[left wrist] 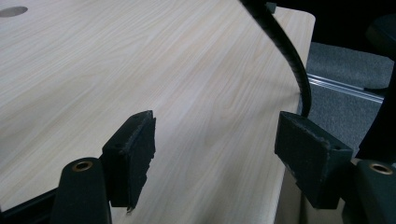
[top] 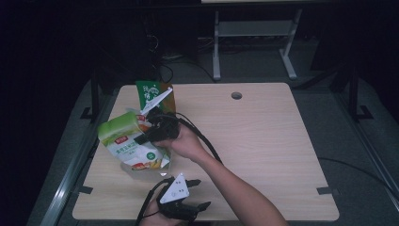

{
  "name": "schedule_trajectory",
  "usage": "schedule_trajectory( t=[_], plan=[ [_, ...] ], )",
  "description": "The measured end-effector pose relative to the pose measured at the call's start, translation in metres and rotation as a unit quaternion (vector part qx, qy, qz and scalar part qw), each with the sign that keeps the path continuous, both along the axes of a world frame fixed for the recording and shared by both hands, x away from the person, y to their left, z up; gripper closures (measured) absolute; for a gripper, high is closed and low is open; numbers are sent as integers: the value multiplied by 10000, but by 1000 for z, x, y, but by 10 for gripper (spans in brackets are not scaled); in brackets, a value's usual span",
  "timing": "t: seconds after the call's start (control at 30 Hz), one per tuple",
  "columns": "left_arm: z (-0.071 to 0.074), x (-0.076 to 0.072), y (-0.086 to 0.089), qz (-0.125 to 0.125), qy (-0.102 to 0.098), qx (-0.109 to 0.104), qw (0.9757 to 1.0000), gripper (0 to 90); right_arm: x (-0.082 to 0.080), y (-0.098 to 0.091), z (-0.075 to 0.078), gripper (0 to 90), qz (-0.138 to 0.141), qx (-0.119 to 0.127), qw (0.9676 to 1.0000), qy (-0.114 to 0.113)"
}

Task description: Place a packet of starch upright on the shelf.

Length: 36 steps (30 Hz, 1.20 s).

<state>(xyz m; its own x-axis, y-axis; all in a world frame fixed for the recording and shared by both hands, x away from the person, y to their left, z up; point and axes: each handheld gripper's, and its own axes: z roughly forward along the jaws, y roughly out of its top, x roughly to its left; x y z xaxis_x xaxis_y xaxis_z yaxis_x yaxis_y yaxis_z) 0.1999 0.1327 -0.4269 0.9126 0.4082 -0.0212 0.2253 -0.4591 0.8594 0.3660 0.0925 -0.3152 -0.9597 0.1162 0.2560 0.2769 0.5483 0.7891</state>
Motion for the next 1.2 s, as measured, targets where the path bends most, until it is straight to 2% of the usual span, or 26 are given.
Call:
schedule_trajectory(
  t=[0.17, 0.23, 0.3, 0.43, 0.5, 0.6, 0.83, 0.87, 0.97, 1.0, 1.03, 1.07, 1.17, 1.2],
  plan=[
    [-1, 0, 0, -48, -26, 62, 10000, 285, 0, 10, -16, 897, 86, 31, 9998, 182],
    [-1, 0, 1, -56, -44, 78, 9999, 285, 0, 12, -26, 896, 81, 11, 9998, 190],
    [-1, 0, 1, -44, 29, -12, 10000, 285, 2, 11, -34, 893, 33, -46, 9998, 209],
    [-1, 1, 1, -28, 48, -11, 10000, 285, 4, 5, -43, 867, -3, -79, 9997, 246],
    [-1, 1, 2, -21, 56, -6, 10000, 285, 4, 4, -44, 860, 1, -79, 9995, 291],
    [-1, 1, 2, -8, 47, -21, 10000, 285, 3, 3, -47, 853, 41, -223, 9995, 211],
    [-1, 1, 4, 3, 32, -13, 10000, 285, 3, -5, -52, 858, 26, -348, 9992, 193],
    [-1, 1, 4, 11, 41, -15, 10000, 285, 2, -7, -53, 856, 25, -369, 9990, 260],
    [-1, 2, 4, 12, 36, -9, 10000, 285, 2, -14, -61, 855, 27, -546, 9981, 284],
    [-2, 3, 3, 10, 36, 1, 10000, 285, 4, -20, -66, 847, 24, -504, 9979, 395],
    [-2, 3, 3, 10, 36, 1, 10000, 285, 4, -20, -66, 847, 24, -504, 9979, 395],
    [-2, 3, 3, 10, 46, 21, 10000, 284, 4, -25, -68, 831, 11, -473, 9976, 495],
    [-2, 4, 3, 18, 58, 29, 10000, 282, 2, -27, -67, 805, -18, -467, 9981, 395],
    [-3, 4, 3, 26, 56, 28, 10000, 281, 1, -28, -66, 760, -15, -486, 9982, 362]
  ],
)
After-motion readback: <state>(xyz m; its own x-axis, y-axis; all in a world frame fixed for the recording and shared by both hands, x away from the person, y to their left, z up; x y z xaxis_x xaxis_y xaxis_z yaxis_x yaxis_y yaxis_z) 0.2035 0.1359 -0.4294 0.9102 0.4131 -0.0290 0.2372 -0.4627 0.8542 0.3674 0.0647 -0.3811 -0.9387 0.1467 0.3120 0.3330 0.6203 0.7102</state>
